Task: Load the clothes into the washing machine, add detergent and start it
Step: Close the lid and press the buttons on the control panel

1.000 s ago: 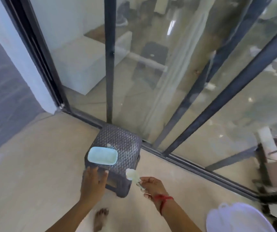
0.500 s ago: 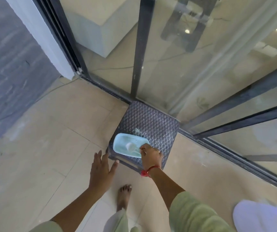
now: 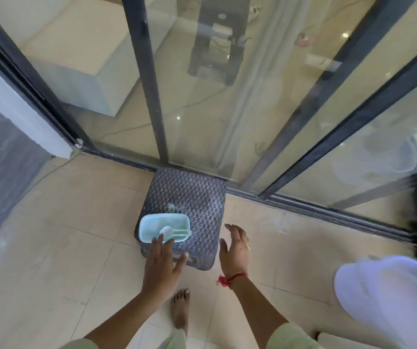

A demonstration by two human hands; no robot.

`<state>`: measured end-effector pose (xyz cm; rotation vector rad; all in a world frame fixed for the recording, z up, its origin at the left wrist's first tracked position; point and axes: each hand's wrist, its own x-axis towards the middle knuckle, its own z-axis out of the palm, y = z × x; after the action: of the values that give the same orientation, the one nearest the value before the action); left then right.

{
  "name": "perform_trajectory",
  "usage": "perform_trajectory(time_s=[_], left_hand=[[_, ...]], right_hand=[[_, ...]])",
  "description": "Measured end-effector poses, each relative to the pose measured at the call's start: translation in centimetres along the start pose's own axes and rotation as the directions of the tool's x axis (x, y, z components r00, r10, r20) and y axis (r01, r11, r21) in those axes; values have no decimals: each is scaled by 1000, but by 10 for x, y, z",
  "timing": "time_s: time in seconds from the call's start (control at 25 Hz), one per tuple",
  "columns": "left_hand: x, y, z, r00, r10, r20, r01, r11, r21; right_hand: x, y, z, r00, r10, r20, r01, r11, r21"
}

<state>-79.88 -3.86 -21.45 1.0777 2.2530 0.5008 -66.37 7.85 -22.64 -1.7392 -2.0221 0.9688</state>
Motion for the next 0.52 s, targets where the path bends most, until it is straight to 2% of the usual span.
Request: perform_trajectory(time_s=[0.08,0.2,0.36,0.48,0.52], left_hand=[[-10,47,9,992,114,54,-115,993,1],[-36,144,41,918,356,173,-359,933,-17],[-104,283,102,712,659,245,-655,748,-108],[-178,373,157,537,787,303,-770,604,-204],[-191,389,170,506,812,290,-785,573,-234]], right_hand=[[-22,24,-57,979,45,-198,-28,996,89],[-63,74,-153,864,196,-464,-103,970,218],[-128,147,-282,616,300,-729,-80,944,321],[-190,201,-377,391,345,-853,-12,929,370],[-200,212,-395,349,362,-865,-16,925,380]])
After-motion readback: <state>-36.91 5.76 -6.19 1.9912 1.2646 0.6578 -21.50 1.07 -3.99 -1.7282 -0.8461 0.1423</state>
